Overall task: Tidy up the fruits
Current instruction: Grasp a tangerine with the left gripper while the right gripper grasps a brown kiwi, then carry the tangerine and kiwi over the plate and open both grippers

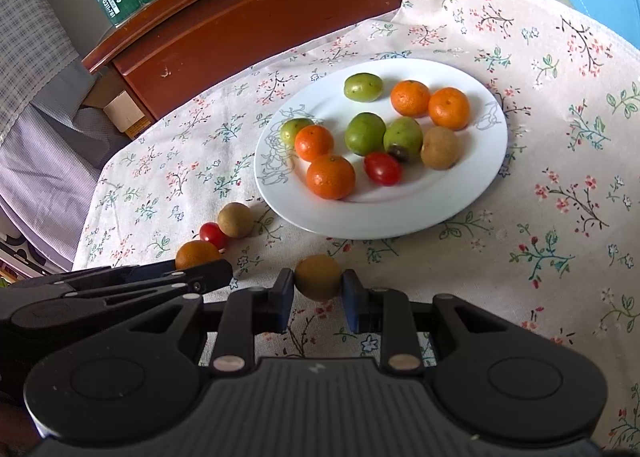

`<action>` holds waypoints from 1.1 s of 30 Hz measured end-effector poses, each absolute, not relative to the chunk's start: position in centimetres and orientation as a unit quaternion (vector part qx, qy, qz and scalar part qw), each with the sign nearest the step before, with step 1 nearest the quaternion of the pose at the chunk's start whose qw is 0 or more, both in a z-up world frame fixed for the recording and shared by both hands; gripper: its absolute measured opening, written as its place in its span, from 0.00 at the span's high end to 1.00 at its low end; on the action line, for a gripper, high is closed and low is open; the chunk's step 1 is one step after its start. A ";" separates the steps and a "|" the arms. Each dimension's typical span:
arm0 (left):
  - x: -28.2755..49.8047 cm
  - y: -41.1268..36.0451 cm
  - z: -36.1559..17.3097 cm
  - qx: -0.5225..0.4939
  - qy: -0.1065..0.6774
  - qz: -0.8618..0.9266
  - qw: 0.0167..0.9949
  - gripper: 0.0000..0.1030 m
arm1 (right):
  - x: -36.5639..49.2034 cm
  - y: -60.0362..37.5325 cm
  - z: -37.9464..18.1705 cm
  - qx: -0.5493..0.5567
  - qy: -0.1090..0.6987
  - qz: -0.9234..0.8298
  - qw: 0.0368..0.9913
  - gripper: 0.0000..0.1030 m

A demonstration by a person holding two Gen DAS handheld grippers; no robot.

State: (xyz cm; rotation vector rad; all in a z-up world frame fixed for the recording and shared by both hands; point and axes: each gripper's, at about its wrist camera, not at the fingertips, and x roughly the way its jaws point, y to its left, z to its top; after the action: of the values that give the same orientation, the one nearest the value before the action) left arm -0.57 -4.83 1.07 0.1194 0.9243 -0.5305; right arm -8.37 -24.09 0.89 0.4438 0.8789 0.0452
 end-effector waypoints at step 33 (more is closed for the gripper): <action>3.3 -5.6 8.7 -0.021 0.347 -0.309 0.885 0.70 | -7.1 -33.3 8.3 0.246 0.341 0.020 0.907 0.75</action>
State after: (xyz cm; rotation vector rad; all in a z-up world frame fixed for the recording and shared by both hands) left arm 3.34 -5.65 8.69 -0.0444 0.7218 -0.6428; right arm -7.09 -33.30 8.30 0.5068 0.7042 0.0421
